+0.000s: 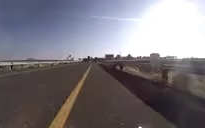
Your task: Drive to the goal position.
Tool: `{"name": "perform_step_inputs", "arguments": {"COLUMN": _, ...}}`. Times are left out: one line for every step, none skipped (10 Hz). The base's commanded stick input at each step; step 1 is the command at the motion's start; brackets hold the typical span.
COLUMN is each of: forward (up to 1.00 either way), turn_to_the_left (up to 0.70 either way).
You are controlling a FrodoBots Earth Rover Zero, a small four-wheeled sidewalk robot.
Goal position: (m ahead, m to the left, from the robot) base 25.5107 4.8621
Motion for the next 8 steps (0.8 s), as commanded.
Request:
{"name": "perform_step_inputs", "arguments": {"forward": 0.70, "turn_to_the_left": 0.00}}
{"name": "perform_step_inputs", "arguments": {"forward": 0.70, "turn_to_the_left": 0.00}}
{"name": "perform_step_inputs", "arguments": {"forward": 0.70, "turn_to_the_left": 0.01}}
{"name": "perform_step_inputs", "arguments": {"forward": 0.70, "turn_to_the_left": 0.17}}
{"name": "perform_step_inputs", "arguments": {"forward": 0.70, "turn_to_the_left": 0.33}}
{"name": "perform_step_inputs", "arguments": {"forward": 0.70, "turn_to_the_left": 0.21}}
{"name": "perform_step_inputs", "arguments": {"forward": 0.70, "turn_to_the_left": 0.05}}
{"name": "perform_step_inputs", "arguments": {"forward": 0.70, "turn_to_the_left": 0.00}}
